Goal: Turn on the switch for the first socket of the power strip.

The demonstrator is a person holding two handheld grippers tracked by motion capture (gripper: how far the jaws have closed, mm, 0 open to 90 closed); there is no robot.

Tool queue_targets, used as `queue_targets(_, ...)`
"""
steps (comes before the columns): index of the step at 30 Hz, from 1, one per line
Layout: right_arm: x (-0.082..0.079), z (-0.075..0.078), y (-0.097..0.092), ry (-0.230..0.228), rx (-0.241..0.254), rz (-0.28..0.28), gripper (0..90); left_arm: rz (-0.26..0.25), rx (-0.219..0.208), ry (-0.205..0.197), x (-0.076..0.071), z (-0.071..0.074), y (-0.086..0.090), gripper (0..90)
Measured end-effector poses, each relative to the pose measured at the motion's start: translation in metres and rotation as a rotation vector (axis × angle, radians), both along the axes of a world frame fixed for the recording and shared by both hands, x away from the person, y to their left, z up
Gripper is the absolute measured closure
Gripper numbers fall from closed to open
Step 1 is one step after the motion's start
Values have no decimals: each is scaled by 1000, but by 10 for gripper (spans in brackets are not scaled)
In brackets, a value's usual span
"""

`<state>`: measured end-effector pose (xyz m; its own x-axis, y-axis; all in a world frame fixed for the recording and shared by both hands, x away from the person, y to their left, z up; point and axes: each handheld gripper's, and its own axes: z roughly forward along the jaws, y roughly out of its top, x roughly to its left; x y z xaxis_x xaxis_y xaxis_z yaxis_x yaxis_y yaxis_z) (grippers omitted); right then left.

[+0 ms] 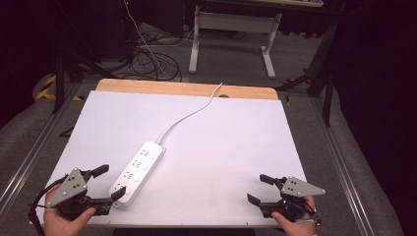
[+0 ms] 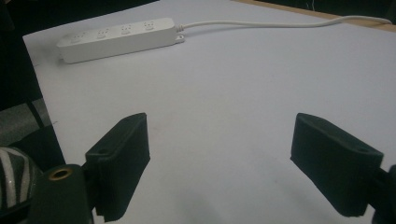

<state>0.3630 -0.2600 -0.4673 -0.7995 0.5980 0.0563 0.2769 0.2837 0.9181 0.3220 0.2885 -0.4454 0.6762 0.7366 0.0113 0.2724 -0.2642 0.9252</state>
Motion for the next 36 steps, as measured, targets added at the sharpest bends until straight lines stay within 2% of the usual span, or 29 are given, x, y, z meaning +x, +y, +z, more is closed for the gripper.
queue_targets(4,0,0,0,-8,-13,7,205,-3,6,-10,0,2,0,136)
queue_targets(9,0,-3,1,2,-36,11,205,1,55,-33,0,4,-1,136)
queue_targets(17,0,-2,3,-2,-38,11,205,-13,-4,-6,-1,8,0,143)
queue_targets(22,0,-3,4,1,-43,10,205,-18,7,-11,-1,13,0,144)
queue_targets(26,0,-3,4,0,-47,11,207,-26,42,-13,-1,18,-3,144)
queue_targets(31,0,-3,5,0,-54,10,209,-35,26,13,5,23,-5,145)
queue_targets(36,1,-4,6,5,-55,12,210,-35,33,20,10,31,-10,147)
